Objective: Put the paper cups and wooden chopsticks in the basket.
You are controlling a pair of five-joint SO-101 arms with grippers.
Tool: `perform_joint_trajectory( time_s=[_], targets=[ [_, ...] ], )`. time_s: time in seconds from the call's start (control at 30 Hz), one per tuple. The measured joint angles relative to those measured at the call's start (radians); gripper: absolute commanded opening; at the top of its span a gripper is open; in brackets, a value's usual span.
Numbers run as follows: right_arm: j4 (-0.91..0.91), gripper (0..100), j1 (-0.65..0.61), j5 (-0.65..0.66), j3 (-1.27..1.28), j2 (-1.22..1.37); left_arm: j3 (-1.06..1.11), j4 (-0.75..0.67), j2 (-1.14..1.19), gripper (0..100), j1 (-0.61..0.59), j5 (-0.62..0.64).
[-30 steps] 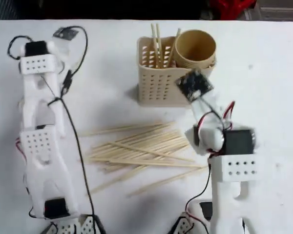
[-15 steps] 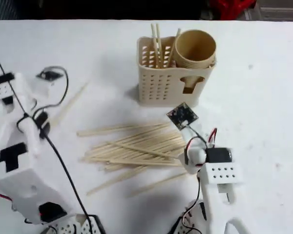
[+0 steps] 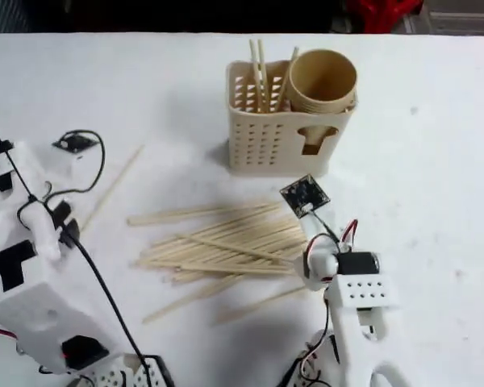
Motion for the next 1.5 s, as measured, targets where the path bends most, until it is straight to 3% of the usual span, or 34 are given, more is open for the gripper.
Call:
perform_joint_trajectory(
  time_s=[0.27, 0.6, 0.73, 0.9, 1.03, 1.2, 1.5],
  targets=[
    [0.0, 2.1, 0.0, -0.018, 0.1, -0.215, -0.126, 0.0, 0.0, 10, 0.026, -0.012],
    [0.081, 2.1, -0.002, -0.018, 0.252, -0.525, -0.311, -0.003, -0.02, 10, 0.278, 0.302],
    [0.089, 2.1, -0.002, -0.018, 0.33, -0.661, -0.198, -0.091, -0.172, 10, 0.315, 0.377],
    [0.189, 2.1, -0.002, 0.021, 0.358, -0.822, 0.137, -0.299, -0.468, 17, 0.347, 0.393],
    [0.265, 2.1, -0.002, 0.081, 0.396, -0.916, 0.242, -0.345, -0.542, 19, 0.367, 0.393],
    [0.265, 2.1, 0.002, 0.095, 0.408, -0.933, 0.163, -0.356, -0.433, 19, 0.376, 0.446],
    [0.265, 2.1, 0.002, 0.097, 0.408, -0.934, -0.129, -0.356, 0.052, 19, 0.382, 0.471]
  ],
)
